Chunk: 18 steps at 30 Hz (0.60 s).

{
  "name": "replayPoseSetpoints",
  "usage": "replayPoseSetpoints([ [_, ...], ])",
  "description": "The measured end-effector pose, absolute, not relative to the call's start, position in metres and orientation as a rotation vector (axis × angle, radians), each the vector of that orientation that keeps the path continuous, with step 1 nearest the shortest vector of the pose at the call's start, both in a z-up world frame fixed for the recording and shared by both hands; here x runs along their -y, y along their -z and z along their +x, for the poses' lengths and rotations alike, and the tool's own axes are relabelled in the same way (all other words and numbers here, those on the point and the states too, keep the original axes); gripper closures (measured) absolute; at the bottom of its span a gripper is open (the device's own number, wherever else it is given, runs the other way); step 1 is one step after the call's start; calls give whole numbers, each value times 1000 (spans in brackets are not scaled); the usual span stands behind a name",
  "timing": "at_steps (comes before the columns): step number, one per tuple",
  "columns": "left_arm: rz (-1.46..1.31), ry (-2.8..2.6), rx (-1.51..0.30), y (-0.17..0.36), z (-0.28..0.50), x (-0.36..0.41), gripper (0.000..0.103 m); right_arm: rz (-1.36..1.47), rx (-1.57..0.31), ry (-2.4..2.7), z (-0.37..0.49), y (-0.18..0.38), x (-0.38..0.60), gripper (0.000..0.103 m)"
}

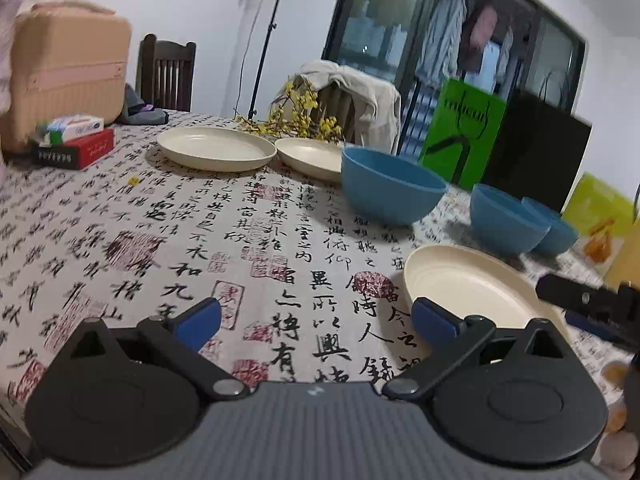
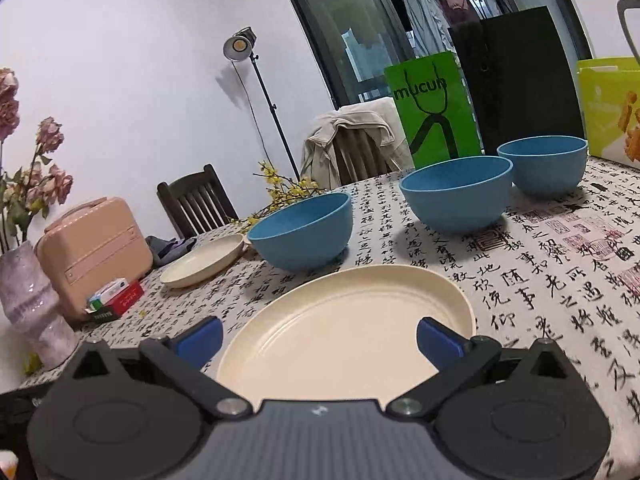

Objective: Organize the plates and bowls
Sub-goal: 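Move both tools toward the remaining cream plates by the yellow flowers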

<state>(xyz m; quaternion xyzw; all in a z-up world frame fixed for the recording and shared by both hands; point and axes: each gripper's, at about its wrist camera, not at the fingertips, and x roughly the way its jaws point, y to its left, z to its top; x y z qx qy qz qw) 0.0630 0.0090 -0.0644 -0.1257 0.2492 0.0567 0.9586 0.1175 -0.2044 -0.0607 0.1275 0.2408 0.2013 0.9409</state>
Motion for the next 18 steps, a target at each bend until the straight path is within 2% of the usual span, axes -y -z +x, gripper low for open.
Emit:
replayPoseSetpoints([
  [18, -272, -129, -495, 46, 108, -25, 0, 288, -498, -333, 150, 50, 193, 0],
])
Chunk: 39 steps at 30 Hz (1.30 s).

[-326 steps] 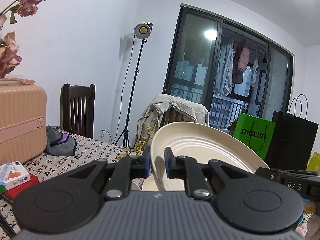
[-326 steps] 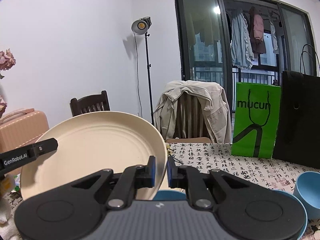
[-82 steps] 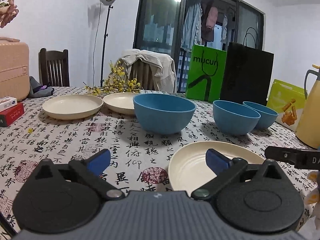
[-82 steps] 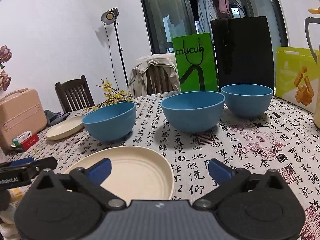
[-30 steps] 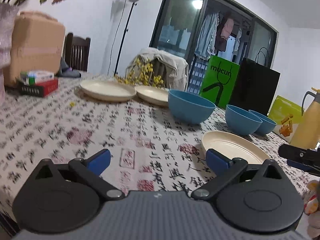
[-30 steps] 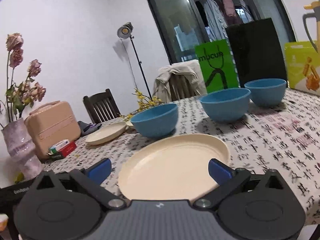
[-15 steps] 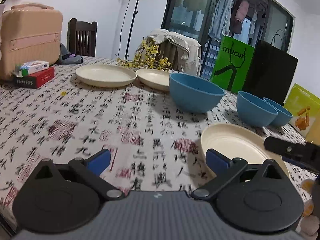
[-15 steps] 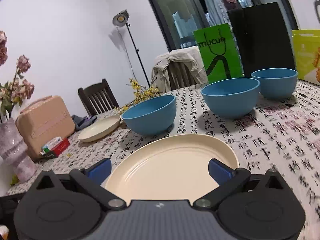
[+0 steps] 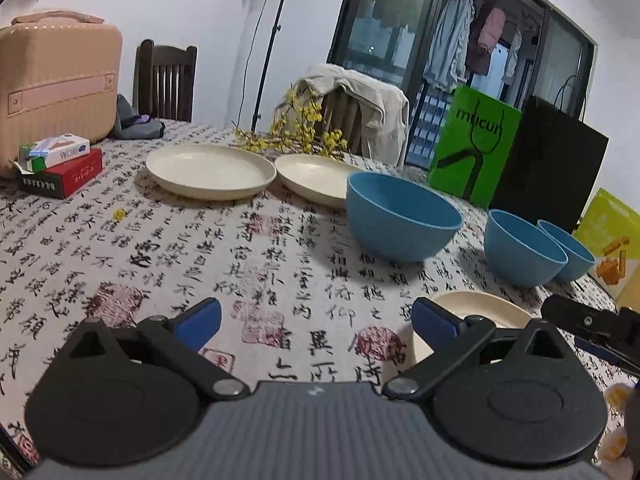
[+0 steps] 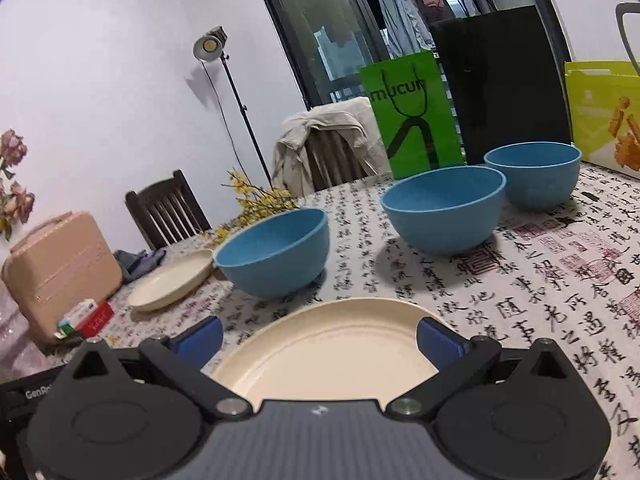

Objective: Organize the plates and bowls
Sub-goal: 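Move both tools toward the remaining cream plates by the yellow flowers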

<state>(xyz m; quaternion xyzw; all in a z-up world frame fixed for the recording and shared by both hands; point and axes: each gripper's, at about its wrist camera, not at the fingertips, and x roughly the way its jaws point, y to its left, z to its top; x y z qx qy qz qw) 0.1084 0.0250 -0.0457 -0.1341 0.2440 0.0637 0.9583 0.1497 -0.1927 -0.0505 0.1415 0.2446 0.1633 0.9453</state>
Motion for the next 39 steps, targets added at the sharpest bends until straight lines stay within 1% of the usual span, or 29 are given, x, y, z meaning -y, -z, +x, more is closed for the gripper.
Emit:
replayPoseSetpoints([
  [4, -313, -97, -530, 49, 106, -29, 0, 289, -537, -331, 144, 51, 191, 0],
  [8, -328, -77, -507, 48, 97, -30, 0, 272, -501, -327, 127, 46, 192, 0],
  [14, -363, -37, -497, 45, 83, -34, 0, 257, -499, -310, 112, 41, 189, 0],
  [22, -300, -60, -463, 45, 56, -32, 0, 243, -415, -326, 89, 40, 190, 0],
  [26, -253, -92, -451, 44, 44, -33, 0, 226, -429, -341, 91, 41, 188, 0],
  [34, -258, -126, -399, 24, 27, -51, 0, 168, -406, -345, 93, 21, 177, 0],
  [39, -235, -131, -328, -2, 26, -56, 0, 162, -373, -346, 93, -1, 178, 0],
])
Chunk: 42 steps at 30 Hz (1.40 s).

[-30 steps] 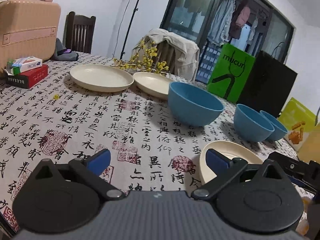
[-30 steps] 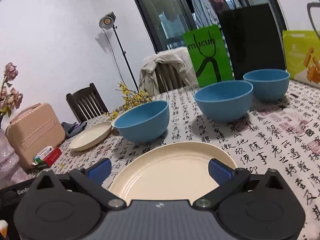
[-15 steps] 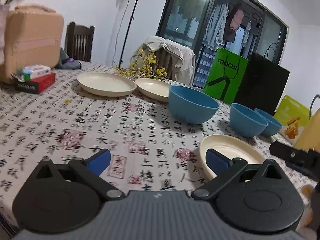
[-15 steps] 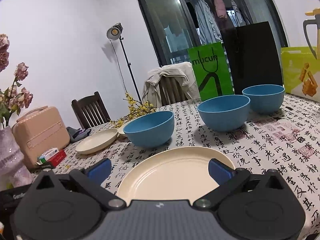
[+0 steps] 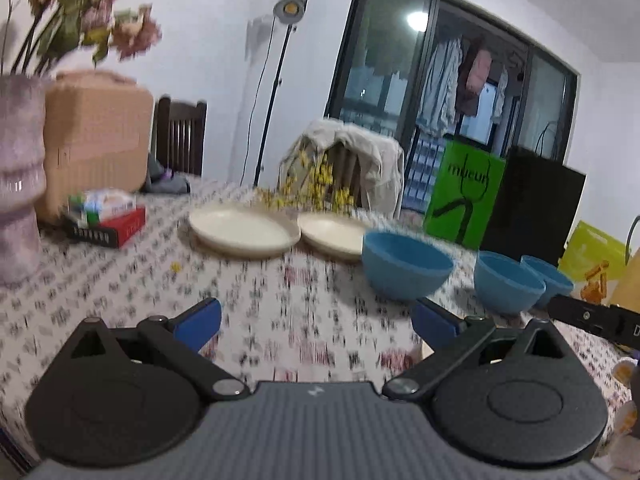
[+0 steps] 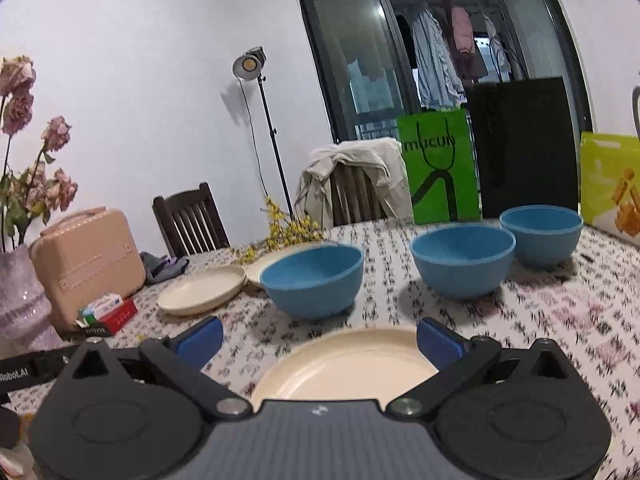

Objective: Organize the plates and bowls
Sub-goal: 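Move both tools toward the remaining cream plates by the yellow flowers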

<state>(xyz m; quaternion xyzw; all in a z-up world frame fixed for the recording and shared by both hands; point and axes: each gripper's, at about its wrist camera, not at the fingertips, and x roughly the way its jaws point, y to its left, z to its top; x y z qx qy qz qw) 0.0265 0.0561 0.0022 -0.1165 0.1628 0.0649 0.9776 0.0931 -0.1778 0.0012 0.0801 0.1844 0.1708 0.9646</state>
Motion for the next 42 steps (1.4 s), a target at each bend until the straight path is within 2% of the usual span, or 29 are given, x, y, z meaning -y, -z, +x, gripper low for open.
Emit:
replayPoseSetpoints([
  [10, -298, -21, -246, -27, 58, -73, 0, 91, -357, -299, 101, -35, 171, 0],
  [32, -212, -54, -222, -51, 137, -117, 0, 17, -346, -341, 189, -80, 117, 0],
  [42, -157, -90, -248, -84, 169, -128, 0, -1, -374, -388, 227, -89, 93, 0],
])
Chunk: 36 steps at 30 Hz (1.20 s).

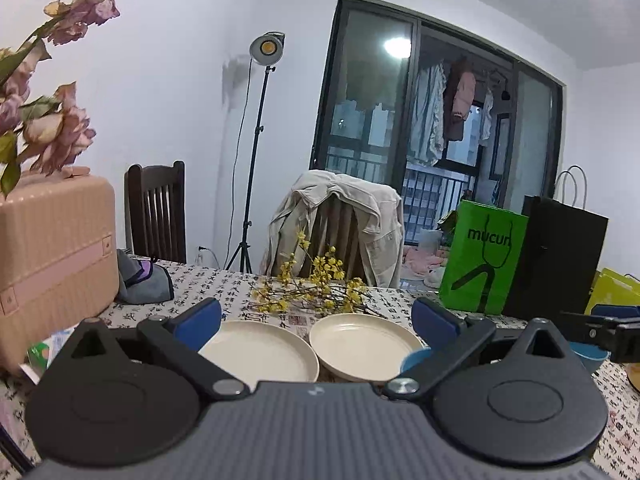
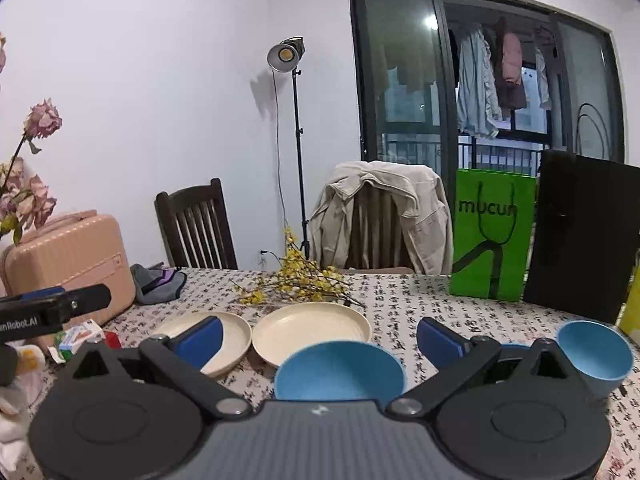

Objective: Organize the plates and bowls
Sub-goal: 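Move both tools toward the remaining cream plates by the yellow flowers, then close the left tool on a cream plate rim while the right tool closes on another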

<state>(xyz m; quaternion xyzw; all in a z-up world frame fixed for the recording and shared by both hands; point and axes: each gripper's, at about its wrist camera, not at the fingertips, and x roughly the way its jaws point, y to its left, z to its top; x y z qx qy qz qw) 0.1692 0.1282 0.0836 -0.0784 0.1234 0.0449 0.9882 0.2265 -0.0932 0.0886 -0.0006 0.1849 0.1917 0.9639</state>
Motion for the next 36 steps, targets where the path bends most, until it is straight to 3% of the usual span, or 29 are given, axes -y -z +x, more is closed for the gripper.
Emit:
replayPoseSetpoints([
  [15, -184, -109, -261, -114, 225, -125, 0, 95, -404, -415, 288, -108, 81, 0],
  [36, -356, -212, -350, -73, 293, -196, 0, 82, -488, -360, 351, -98, 38, 0],
])
